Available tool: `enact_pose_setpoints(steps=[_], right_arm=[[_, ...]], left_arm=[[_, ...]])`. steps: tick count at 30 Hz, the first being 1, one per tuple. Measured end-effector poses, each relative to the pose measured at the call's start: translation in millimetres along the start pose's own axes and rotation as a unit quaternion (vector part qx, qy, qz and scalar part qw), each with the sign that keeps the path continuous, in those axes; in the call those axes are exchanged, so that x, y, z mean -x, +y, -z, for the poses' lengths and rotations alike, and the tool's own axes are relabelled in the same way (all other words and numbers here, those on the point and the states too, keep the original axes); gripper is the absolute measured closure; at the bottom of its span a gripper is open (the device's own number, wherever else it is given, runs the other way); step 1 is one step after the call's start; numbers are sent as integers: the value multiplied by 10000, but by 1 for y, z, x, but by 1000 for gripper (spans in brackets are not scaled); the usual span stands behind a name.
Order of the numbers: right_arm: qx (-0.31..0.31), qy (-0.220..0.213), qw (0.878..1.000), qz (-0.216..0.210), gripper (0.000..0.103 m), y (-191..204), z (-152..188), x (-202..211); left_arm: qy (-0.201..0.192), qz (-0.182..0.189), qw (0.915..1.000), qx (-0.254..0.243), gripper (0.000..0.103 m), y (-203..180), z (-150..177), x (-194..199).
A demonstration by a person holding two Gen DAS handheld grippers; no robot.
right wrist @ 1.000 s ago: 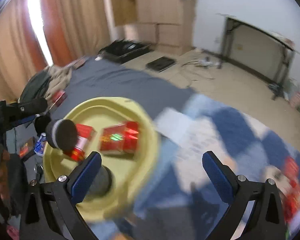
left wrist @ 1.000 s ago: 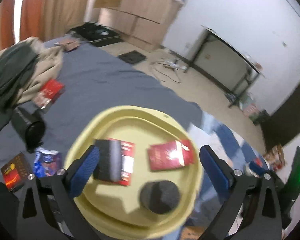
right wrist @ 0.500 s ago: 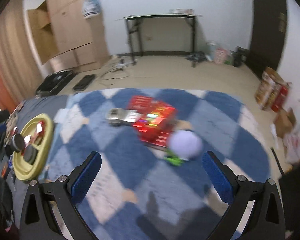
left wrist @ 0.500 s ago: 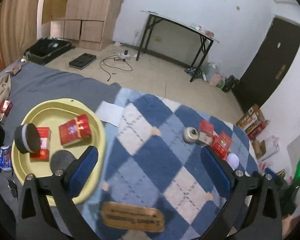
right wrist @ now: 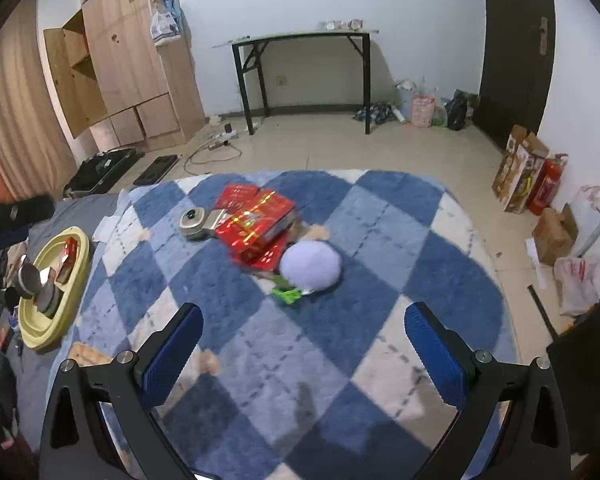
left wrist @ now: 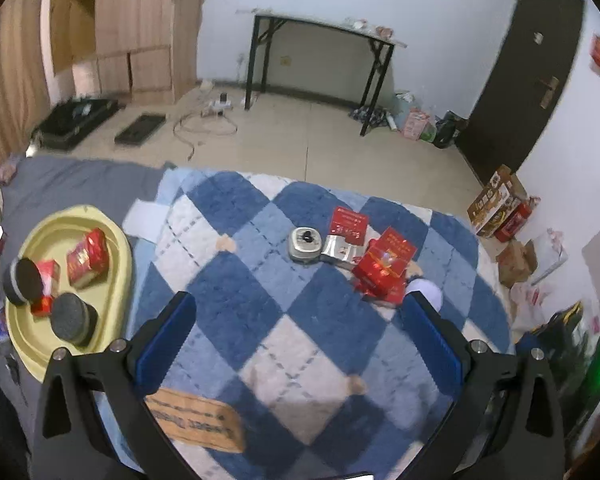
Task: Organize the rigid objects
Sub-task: 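Withdraw both open tools back over the rug toward the remaining objects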
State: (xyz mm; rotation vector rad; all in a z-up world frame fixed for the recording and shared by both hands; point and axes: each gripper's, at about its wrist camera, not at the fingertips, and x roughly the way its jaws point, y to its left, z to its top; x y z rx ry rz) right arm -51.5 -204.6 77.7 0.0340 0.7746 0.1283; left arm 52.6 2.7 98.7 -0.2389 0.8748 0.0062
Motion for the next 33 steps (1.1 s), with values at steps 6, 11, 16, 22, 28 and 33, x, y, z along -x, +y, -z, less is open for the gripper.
enact_pose_setpoints(steps=[6,11,16,22,28,33], right_arm=[[64,-184,9998,6,0,-8,-1,29],[-234,-210,9995,83,0,-23,-12,50],[-315,-370,9984,288,0,-22,-26,73],[-23,-265,9982,544,0,-12,-8,47],[-224,-202,9975,642,0,-9,-1,-2],[-32,-288,9970,723,0,-3,-4,-20]], left_arm=[[-255,158,9995,-27,1,-3,13,21],[-116,85,9998,-108,1,20,26,26],[-229,296,9992,161,1,36,30,29],[-571,82,9978,-318,0,24,31,17],[-500,129,9979,-388,0,23,31,2],[-333,21,9983,-484,0,19,36,-14]])
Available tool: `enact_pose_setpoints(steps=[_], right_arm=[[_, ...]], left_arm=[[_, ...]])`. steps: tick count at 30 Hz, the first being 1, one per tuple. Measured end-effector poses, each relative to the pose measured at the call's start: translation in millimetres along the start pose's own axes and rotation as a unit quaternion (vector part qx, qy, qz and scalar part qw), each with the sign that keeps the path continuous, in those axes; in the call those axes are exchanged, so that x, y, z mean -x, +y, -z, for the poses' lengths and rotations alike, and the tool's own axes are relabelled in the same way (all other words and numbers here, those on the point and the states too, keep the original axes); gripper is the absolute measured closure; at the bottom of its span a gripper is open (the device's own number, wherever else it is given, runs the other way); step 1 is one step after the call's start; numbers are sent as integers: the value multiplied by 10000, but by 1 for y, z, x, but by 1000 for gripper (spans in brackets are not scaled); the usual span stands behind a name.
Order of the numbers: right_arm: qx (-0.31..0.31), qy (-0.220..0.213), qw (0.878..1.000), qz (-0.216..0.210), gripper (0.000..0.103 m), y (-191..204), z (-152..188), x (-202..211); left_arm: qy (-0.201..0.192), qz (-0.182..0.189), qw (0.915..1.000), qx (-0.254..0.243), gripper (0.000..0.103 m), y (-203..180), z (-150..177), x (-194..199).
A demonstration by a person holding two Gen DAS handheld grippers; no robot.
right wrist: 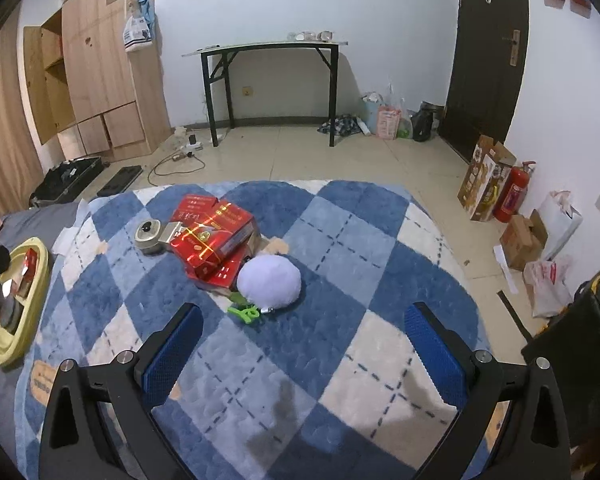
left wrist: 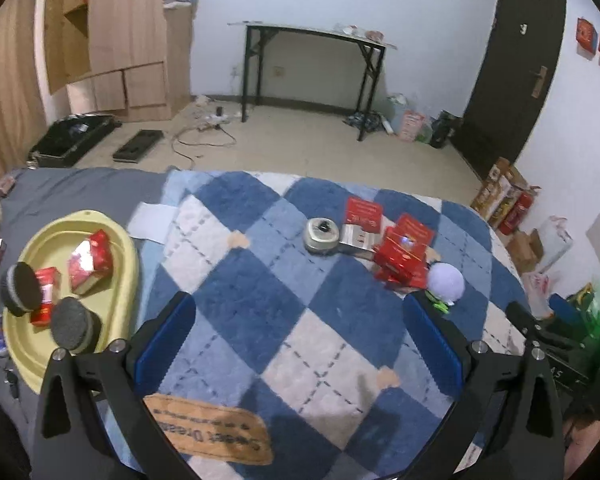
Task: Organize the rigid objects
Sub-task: 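Withdraw both open tools back over the rug toward the remaining objects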
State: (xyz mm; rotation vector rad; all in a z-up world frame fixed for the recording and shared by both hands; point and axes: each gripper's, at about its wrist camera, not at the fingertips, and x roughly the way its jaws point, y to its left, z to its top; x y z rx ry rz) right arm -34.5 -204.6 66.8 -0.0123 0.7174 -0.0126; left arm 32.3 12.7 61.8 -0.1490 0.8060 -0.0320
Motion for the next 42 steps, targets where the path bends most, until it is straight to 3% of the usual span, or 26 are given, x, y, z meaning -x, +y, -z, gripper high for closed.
enact_pose_setpoints(steps=[8,19,42], right_arm=[[-270,162,9995,-83,0,-14,8,-19],[-469,411,9980,-136,0,-26,7,-47],[-179,588,9971,-456,0,-21,13,-74]], left_arm=[[-182,-14,9993,-341,0,-10,2,-5],[-163,17,9991,-390,0,-13,3,-17],[209,158,9993,-249,0,-8,7,-46]])
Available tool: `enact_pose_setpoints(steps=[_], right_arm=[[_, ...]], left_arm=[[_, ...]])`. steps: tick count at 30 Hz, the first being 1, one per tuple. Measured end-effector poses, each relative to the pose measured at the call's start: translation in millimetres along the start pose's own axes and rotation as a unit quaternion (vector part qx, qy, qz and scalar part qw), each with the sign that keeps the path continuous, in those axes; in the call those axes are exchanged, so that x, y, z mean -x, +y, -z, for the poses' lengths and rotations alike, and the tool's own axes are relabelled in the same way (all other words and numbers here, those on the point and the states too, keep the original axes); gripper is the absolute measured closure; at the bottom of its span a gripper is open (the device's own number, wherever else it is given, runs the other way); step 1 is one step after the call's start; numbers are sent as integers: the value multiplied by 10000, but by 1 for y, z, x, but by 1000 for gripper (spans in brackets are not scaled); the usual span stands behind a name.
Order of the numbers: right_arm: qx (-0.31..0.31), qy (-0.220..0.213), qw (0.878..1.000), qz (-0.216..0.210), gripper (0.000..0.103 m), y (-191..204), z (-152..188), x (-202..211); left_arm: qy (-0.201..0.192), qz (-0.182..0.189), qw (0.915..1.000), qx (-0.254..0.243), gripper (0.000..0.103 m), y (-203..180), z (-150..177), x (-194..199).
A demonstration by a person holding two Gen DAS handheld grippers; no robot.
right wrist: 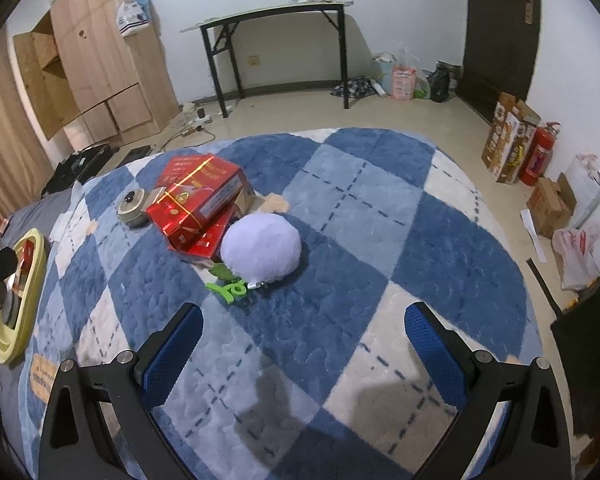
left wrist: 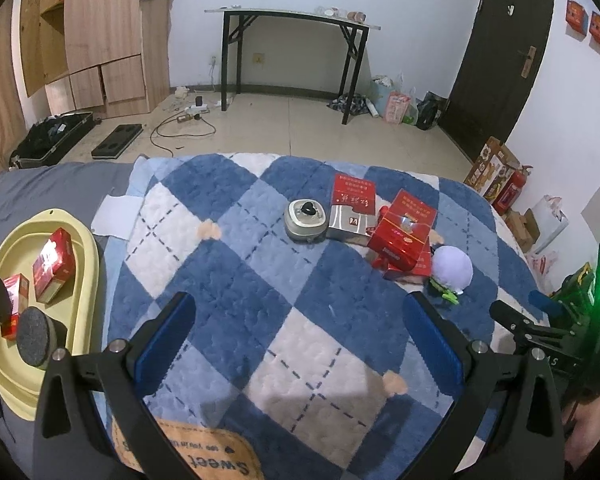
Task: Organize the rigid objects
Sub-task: 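Withdraw both open tools back over the rug toward the remaining objects, then grasp the grey tape roll with the left tool while the right tool grasps the white fluffy ball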
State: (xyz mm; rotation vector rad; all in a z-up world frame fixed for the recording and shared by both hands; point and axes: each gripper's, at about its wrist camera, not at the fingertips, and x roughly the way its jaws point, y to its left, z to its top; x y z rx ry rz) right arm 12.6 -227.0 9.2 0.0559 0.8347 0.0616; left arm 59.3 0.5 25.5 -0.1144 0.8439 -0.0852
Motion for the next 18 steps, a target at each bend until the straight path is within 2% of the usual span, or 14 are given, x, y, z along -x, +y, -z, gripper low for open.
enact_pose_setpoints(steps=[5,8,11,14,18], right_arm=[[82,177,9996,-195,0,-2,-4,-27],[464,236,9981,-341,0,7,-8,-42],[1009,17,9945,-281,0,22,-9,-53],[1313,-140,9911,-154,0,28,-9,-67],[1461,-127,9889,-223,1,33,-6,-88]], left_arm=[[71,20,9999,-69,0,3,-7,-16],[149,58,9993,-333,0,2,-16,-34],[169,94,9989,-425,0,6,-25,-53],[369,-85,9987,-347,0,13,-34,-84],[535,-43,9982,-259,0,16,-40,-120]])
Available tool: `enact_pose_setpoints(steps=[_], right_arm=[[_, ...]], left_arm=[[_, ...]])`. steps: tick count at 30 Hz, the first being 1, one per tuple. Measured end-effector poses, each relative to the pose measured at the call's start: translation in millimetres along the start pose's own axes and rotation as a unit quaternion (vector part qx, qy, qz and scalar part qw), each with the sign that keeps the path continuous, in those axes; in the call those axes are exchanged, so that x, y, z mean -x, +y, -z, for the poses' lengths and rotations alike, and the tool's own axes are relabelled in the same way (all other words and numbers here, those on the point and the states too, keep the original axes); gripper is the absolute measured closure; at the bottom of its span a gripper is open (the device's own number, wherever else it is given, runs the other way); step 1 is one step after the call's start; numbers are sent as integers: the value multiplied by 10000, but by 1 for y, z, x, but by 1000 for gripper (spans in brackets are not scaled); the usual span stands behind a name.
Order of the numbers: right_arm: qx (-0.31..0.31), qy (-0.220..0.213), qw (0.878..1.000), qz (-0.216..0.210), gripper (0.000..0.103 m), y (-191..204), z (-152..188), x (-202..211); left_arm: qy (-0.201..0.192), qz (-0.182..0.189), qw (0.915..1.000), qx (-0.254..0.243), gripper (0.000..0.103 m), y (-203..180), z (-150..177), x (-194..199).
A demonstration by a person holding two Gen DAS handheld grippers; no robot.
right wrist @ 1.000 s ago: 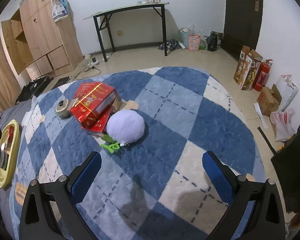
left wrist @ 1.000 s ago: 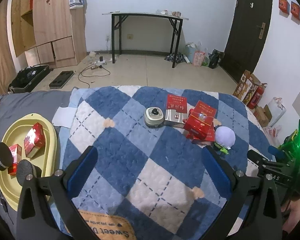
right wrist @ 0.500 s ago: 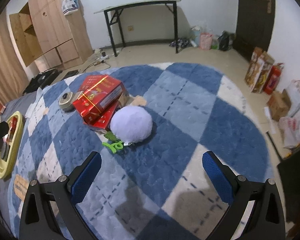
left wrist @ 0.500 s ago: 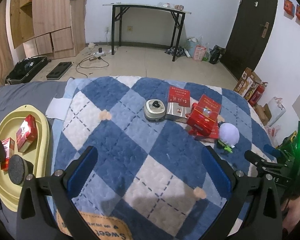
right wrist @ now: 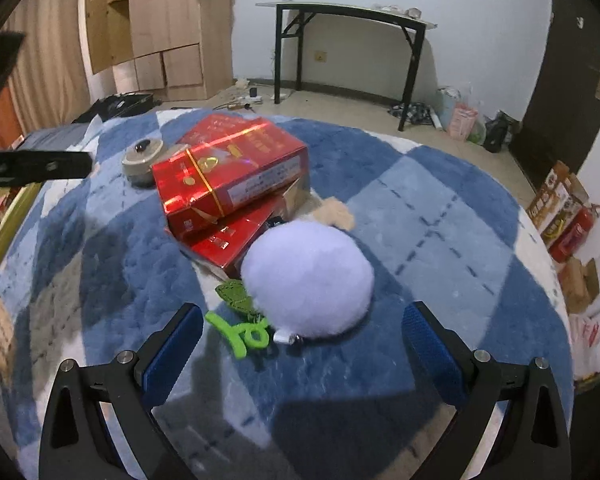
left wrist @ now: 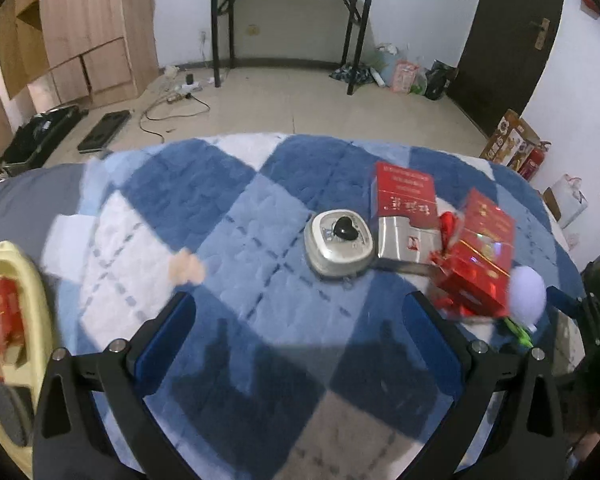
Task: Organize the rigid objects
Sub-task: 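Grasp the grey tape roll with the left tool while the right tool grasps the white fluffy ball, then carry the tape roll and white ball over the yellow tray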
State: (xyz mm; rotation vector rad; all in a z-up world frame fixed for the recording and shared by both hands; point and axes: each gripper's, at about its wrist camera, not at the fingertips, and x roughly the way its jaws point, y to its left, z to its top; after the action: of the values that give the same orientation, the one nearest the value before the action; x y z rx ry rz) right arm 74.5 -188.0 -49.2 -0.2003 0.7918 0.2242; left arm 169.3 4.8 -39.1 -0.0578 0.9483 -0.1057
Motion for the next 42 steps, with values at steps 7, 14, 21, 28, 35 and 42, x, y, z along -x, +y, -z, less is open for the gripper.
enact_pose_setpoints(steps=[7,14,21,28,35,42], right_arm=[[162,-88,9997,172,1,4,-1,-26],[40,-102,9997,219,2,-1,-4,-33],[-101,-233,9994,251,10,-6,-5,-27],[-188,-398,9990,111,46,-11,-1,-21],[-133,-541,9984,95,49,-15,6,1],[-593,-293,9976,199,49,-34,13,30]], left_arm=[[-179,-63,9982,-574,0,-21,-8,-38],[-25,-273,9991,-316,0,-19,-16,-64],[-322,-327,9989,-108,21,-13,-11,-57],[-333,-273,9984,-359,53,-23,-6,-53],[-410,-124,9979,-483,53,-21,7,-5],[-738,-81,9957,-548,53,-16,17,80]])
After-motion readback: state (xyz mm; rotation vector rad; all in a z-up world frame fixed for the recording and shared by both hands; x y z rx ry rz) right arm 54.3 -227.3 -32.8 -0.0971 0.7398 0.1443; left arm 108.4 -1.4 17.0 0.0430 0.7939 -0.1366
